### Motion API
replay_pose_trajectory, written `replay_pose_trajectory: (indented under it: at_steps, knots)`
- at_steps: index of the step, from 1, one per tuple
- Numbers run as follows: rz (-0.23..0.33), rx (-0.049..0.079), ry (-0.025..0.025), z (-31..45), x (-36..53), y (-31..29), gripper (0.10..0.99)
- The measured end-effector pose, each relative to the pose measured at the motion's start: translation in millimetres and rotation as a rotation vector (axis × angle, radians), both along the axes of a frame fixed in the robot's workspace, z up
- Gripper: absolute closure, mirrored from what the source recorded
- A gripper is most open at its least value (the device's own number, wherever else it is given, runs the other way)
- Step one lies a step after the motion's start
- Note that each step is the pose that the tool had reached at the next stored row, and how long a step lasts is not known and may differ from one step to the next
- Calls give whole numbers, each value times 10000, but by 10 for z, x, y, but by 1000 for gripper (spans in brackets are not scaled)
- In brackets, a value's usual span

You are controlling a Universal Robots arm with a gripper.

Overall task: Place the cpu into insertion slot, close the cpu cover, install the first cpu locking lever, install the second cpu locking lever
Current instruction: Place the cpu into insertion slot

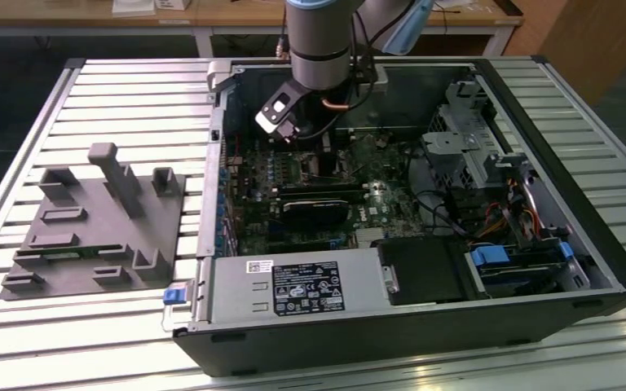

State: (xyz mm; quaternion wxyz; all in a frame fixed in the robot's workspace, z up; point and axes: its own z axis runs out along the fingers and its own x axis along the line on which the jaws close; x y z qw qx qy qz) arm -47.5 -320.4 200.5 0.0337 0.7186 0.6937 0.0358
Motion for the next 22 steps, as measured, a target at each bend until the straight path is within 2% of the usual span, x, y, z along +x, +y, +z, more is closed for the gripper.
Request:
replay_pose_trajectory:
  at_steps: [5, 13, 14, 15, 17, 18, 20, 21, 22]
  knots:
    - [0, 5, -36, 91, -1, 0, 471]
    - [-1, 6, -39, 100, -1, 0, 482]
    - [0, 6, -39, 101, -1, 0, 545]
    - [0, 5, -38, 101, -1, 0, 545]
    - [-1, 6, -38, 102, -1, 0, 671]
    - [0, 5, -38, 103, -1, 0, 671]
    - [-1, 6, -38, 103, -1, 0, 788]
    - [0, 6, -38, 104, -1, 0, 788]
    - [0, 6, -38, 104, -1, 0, 847]
